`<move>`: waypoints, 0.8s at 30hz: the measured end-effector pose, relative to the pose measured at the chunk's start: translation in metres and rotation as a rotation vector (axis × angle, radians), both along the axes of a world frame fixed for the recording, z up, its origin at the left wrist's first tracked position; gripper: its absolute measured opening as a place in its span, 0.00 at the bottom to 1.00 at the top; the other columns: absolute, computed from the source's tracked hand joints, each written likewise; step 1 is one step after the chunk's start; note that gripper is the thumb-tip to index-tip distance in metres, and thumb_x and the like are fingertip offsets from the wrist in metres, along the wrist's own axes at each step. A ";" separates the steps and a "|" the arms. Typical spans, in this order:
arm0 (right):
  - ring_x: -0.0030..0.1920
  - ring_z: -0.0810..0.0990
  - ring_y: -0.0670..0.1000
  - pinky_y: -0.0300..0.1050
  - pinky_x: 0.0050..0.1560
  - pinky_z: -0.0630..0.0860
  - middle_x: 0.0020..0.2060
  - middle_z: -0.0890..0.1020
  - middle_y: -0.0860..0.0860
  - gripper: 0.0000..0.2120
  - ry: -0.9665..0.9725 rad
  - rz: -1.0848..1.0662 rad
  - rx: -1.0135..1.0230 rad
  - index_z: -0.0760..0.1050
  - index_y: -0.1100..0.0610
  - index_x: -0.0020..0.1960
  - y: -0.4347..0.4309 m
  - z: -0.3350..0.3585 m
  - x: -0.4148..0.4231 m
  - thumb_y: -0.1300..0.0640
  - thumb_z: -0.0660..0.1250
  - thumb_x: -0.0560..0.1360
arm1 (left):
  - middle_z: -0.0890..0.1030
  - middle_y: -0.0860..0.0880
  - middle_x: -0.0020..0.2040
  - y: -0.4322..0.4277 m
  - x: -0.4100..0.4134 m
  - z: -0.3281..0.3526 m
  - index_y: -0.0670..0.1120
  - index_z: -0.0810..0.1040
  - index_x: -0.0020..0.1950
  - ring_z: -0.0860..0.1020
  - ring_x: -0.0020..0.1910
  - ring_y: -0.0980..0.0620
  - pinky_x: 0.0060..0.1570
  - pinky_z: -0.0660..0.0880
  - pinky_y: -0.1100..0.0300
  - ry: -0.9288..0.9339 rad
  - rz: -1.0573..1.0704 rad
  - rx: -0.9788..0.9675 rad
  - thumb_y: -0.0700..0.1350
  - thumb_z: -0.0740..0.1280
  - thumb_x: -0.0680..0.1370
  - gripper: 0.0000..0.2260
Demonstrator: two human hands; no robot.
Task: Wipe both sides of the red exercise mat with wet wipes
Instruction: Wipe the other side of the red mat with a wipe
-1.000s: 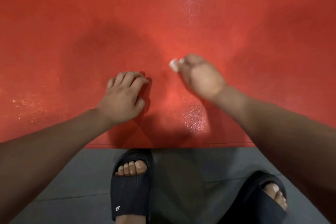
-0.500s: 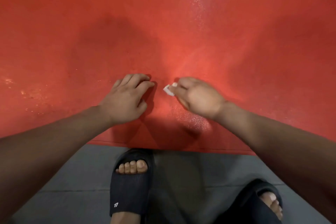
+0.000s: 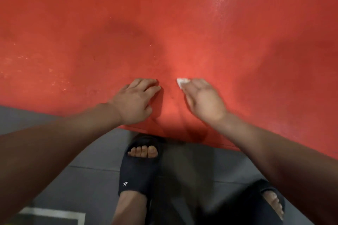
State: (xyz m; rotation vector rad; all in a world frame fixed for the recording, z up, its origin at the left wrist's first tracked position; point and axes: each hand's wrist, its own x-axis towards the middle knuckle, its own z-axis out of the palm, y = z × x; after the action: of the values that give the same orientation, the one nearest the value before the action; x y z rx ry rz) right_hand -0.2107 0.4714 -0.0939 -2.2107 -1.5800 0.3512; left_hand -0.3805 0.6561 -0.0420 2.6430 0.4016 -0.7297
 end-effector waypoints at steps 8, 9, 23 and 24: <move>0.48 0.76 0.57 0.53 0.50 0.78 0.47 0.77 0.54 0.10 -0.039 0.513 -0.058 0.77 0.58 0.59 -0.055 0.014 -0.030 0.59 0.64 0.79 | 0.54 0.45 0.81 -0.024 -0.004 -0.005 0.46 0.55 0.82 0.54 0.79 0.43 0.75 0.62 0.44 0.041 -0.008 0.088 0.51 0.64 0.76 0.36; 0.46 0.77 0.59 0.55 0.47 0.77 0.46 0.77 0.56 0.09 -0.065 0.430 -0.076 0.77 0.58 0.58 -0.047 0.011 -0.018 0.58 0.62 0.80 | 0.54 0.45 0.81 -0.026 -0.004 -0.004 0.46 0.56 0.82 0.54 0.79 0.43 0.74 0.63 0.44 0.051 -0.008 0.093 0.51 0.64 0.76 0.36; 0.45 0.76 0.57 0.53 0.50 0.77 0.45 0.77 0.54 0.10 0.034 0.341 -0.019 0.77 0.58 0.59 -0.058 0.011 -0.088 0.61 0.65 0.78 | 0.62 0.45 0.77 -0.013 -0.020 -0.004 0.44 0.64 0.77 0.62 0.73 0.39 0.69 0.68 0.41 0.071 -0.015 0.100 0.49 0.62 0.75 0.30; 0.45 0.75 0.57 0.53 0.49 0.77 0.44 0.76 0.54 0.08 0.022 0.391 -0.036 0.76 0.57 0.57 -0.064 0.014 -0.083 0.60 0.64 0.78 | 0.64 0.45 0.75 -0.014 -0.018 -0.003 0.43 0.66 0.75 0.63 0.72 0.39 0.68 0.70 0.40 0.056 -0.003 0.111 0.50 0.61 0.75 0.29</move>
State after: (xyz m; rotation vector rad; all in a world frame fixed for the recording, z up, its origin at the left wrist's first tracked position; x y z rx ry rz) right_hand -0.2938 0.4076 -0.0797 -1.9044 -2.0065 0.5153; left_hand -0.3986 0.6424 -0.0452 2.7319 0.4670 -0.8052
